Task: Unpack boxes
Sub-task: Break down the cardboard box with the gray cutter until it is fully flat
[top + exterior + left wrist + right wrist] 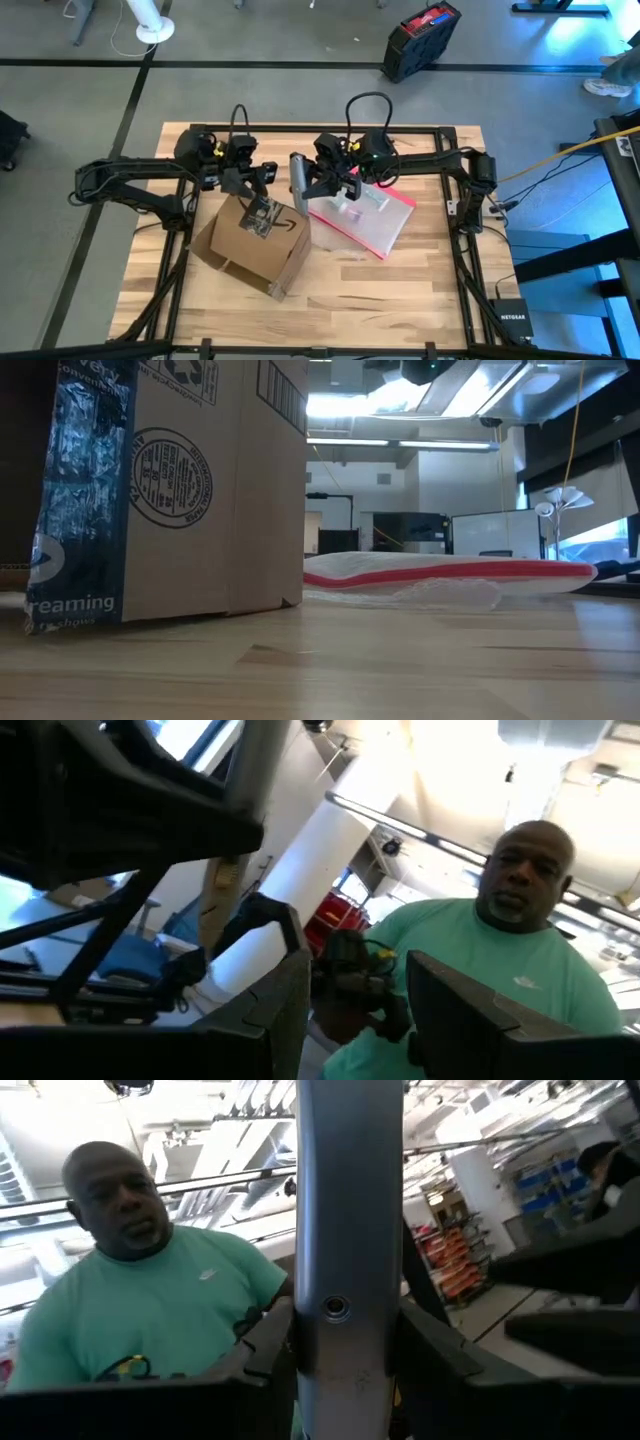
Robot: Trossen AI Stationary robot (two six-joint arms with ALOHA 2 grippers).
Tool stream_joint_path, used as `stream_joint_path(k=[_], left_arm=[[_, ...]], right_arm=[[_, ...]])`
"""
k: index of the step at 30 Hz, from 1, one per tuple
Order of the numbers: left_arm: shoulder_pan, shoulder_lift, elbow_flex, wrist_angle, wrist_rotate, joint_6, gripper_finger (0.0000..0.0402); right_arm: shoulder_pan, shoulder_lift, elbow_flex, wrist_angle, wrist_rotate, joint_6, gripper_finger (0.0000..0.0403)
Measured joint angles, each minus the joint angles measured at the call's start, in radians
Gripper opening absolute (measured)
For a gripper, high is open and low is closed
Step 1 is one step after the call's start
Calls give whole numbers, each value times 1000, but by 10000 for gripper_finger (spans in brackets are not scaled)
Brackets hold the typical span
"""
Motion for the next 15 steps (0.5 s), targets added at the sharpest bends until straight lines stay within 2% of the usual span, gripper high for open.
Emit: stream_joint_path(k=[9,15], left_arm=[[-13,0,0,19,-1,-30,156],[-13,0,0,-15,-25,17,156]], right_arm=[[-2,-1,0,0,-67,62,124],[0,-14,-34,-2,-97,118,124]])
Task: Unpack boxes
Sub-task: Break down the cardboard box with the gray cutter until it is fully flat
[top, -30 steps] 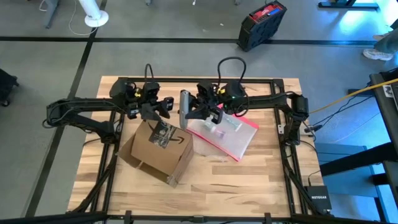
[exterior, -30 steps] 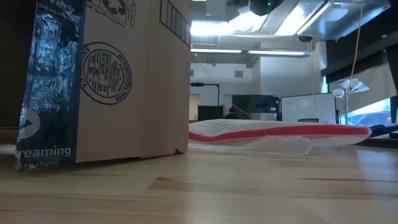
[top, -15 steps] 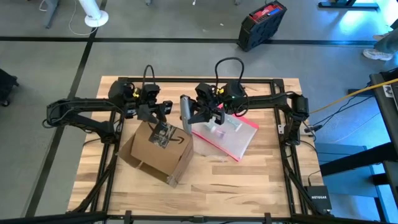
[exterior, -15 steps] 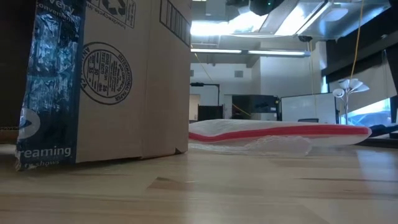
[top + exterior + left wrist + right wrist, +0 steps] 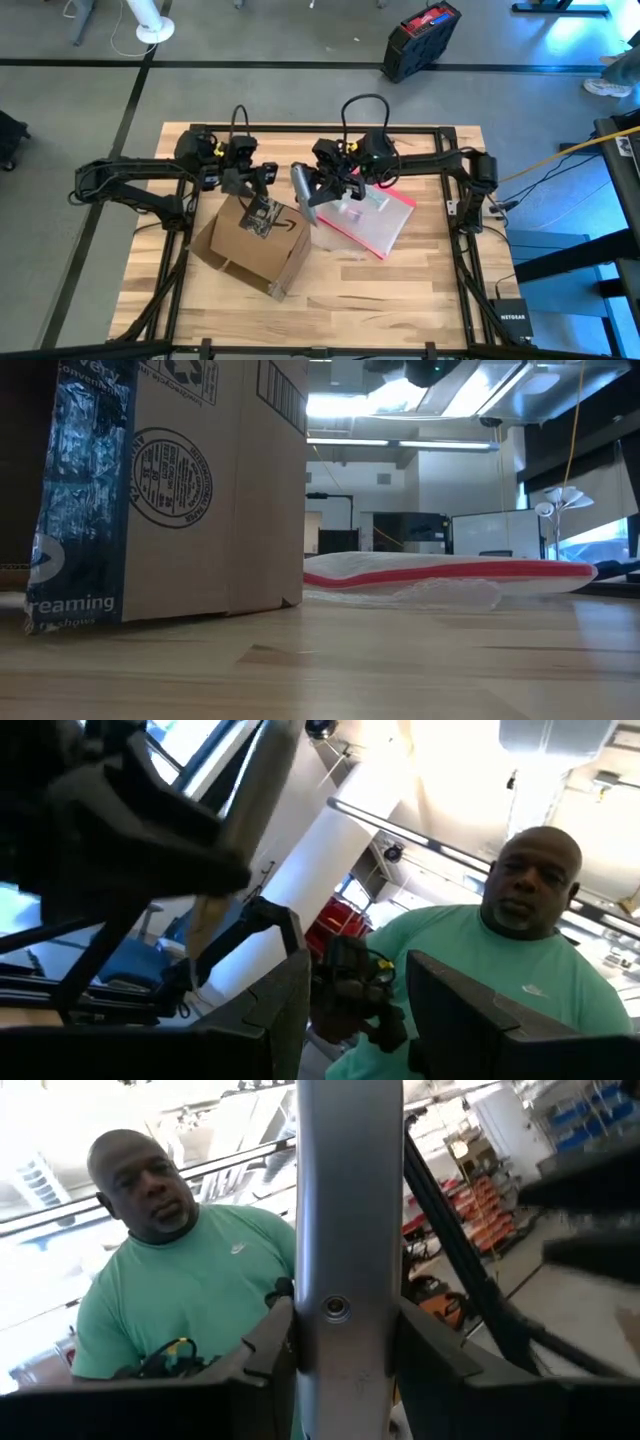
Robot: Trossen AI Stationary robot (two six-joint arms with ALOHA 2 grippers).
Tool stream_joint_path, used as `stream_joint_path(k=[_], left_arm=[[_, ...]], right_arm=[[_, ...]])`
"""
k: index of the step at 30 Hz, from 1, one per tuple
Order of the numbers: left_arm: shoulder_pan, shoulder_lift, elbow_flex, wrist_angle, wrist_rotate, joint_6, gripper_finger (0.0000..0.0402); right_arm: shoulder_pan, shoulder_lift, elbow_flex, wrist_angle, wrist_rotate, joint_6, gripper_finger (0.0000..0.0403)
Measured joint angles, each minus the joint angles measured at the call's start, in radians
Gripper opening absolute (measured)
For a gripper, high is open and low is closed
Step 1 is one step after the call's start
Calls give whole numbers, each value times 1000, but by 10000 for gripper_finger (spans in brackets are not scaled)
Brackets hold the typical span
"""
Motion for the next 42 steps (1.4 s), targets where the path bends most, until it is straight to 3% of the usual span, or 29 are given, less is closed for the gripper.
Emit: stream_joint_path(k=[6,9,12,15,26,36,42], left_arm=[[2,0,0,-6,-1,5,156],[2,15,3,-112,-6,91,156],[-1,72,22,-178,-14,158,156],[-16,147,77,-137,-15,172,147],[-39,388,290,-64,17,123,98],[-36,475,302,-80,-60,159,130],[-54,544,388,-79,-78,180,159]], right_arm=[[-1,-101,-135,2,40,-2,124],[0,-171,-209,2,92,-33,124],[1,-232,-276,-3,151,-66,124],[1,-266,-320,1,201,-103,124],[1,-290,-371,-11,120,-113,124],[0,-447,-496,-4,168,-158,124],[1,-443,-499,8,240,-222,124]])
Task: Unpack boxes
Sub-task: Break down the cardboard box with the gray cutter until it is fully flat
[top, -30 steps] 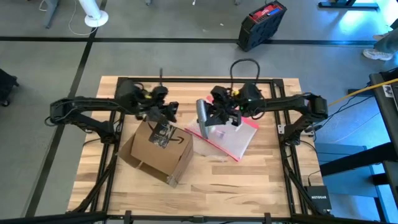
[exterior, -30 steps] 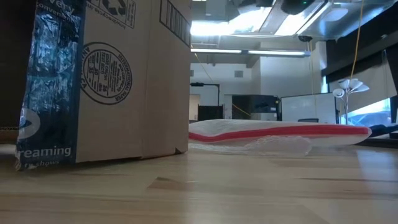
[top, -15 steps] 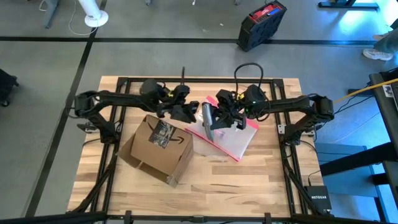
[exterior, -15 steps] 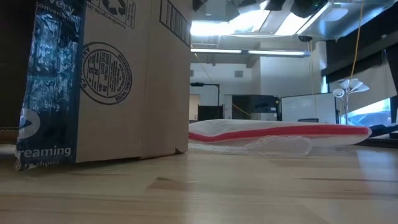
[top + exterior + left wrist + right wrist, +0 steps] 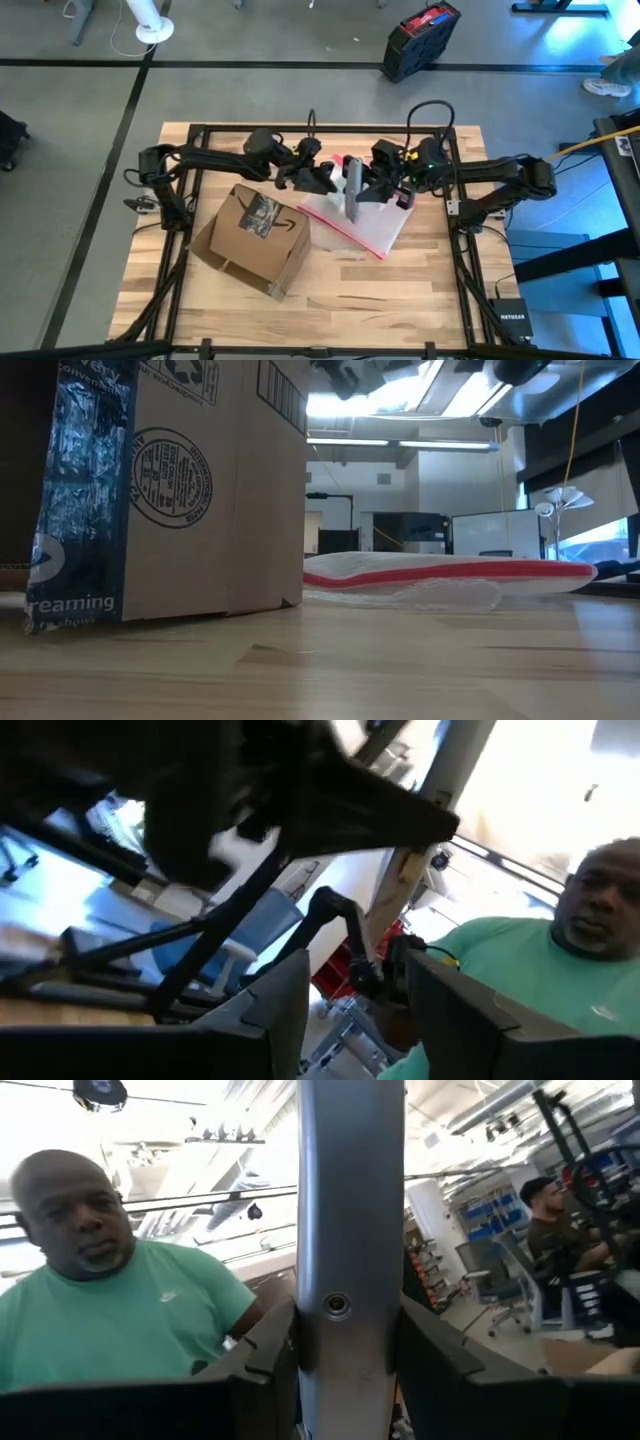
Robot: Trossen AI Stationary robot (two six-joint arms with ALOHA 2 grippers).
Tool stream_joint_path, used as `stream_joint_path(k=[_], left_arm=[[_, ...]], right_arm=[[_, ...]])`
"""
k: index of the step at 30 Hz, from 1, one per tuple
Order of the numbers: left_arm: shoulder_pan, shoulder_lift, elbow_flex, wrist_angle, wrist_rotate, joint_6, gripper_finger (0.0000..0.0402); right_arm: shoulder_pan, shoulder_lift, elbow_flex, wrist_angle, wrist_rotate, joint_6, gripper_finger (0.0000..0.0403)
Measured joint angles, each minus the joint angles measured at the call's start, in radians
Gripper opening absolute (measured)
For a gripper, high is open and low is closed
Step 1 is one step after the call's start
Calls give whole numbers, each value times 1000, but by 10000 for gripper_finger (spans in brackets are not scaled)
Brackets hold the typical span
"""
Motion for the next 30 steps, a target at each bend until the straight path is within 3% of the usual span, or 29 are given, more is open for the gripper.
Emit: stream_joint_path(k=[8,15,30], left_arm=[[-7,44,74,-42,0,66,164],[-9,47,74,-107,-11,155,164],[-30,47,77,-167,-85,228,164]], right_arm=[[-15,-5,-60,127,-7,38,124],[-12,-6,-141,340,66,132,124],[24,0,-142,325,113,59,124]])
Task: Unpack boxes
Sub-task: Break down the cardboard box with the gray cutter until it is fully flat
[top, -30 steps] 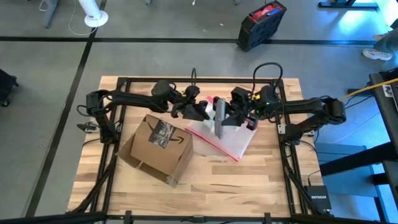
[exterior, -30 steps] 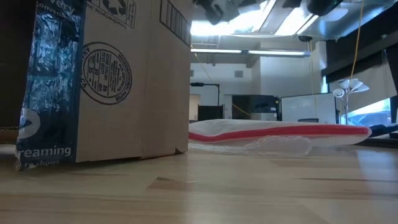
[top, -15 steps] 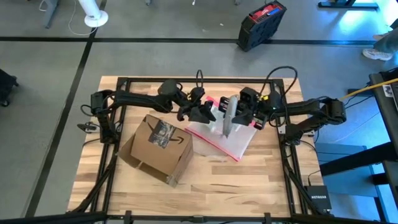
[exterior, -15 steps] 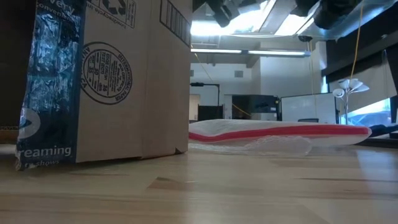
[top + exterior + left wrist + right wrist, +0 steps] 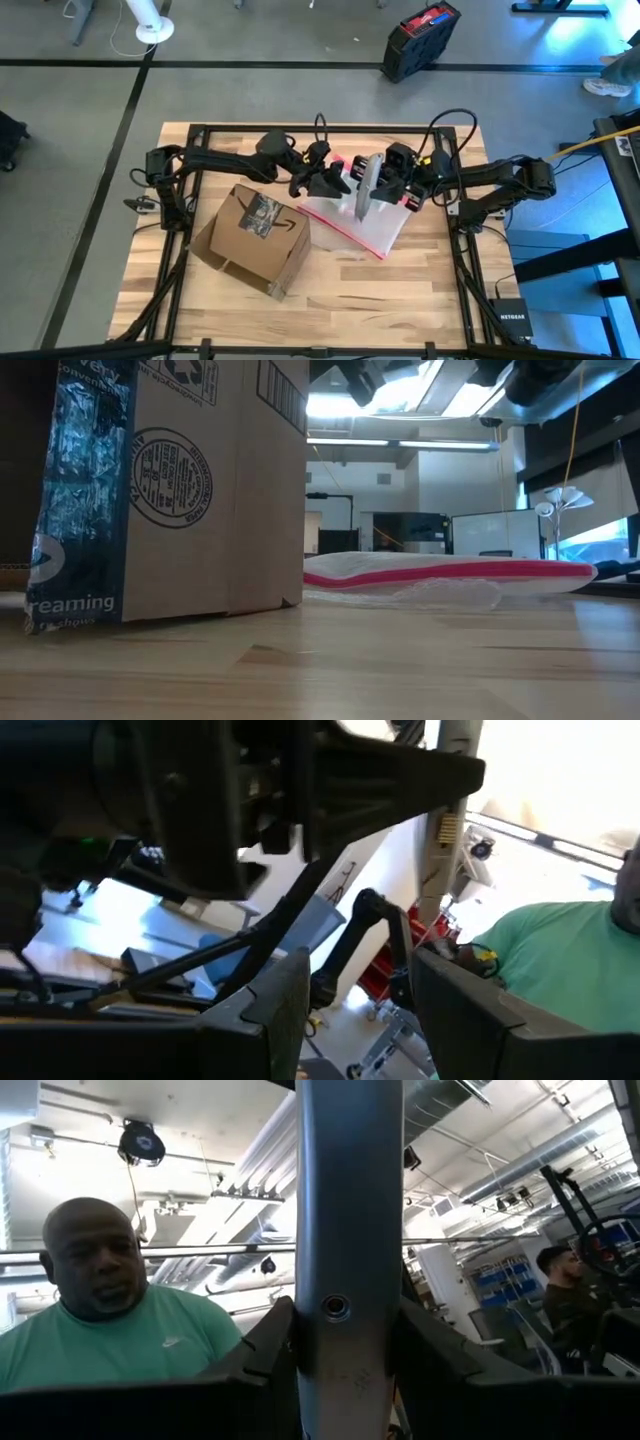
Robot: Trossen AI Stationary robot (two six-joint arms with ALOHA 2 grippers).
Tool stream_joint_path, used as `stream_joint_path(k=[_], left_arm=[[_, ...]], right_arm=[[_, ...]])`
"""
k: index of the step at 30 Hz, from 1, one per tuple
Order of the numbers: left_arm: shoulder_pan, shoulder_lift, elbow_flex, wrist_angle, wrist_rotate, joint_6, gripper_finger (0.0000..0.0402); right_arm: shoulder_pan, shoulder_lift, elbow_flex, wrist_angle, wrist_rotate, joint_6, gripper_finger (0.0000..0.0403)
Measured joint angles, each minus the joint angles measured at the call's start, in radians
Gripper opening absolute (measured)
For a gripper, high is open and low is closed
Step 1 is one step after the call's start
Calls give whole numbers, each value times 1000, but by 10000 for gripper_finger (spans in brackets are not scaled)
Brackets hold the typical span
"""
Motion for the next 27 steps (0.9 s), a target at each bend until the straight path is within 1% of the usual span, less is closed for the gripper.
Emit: stream_joint_path(k=[3,6,12,19,27], left_arm=[[-11,0,12,-38,0,24,164],[-13,0,19,-38,0,29,164],[-13,0,19,-41,27,9,164],[-13,0,19,-45,30,8,164],[1,0,8,-96,87,5,164]], right_arm=[[2,0,0,-13,-1,-18,124],[2,0,0,-32,-15,-45,124],[2,0,0,-37,-7,-31,124],[2,0,0,-35,1,-29,124],[2,-3,0,-35,-1,-7,124]])
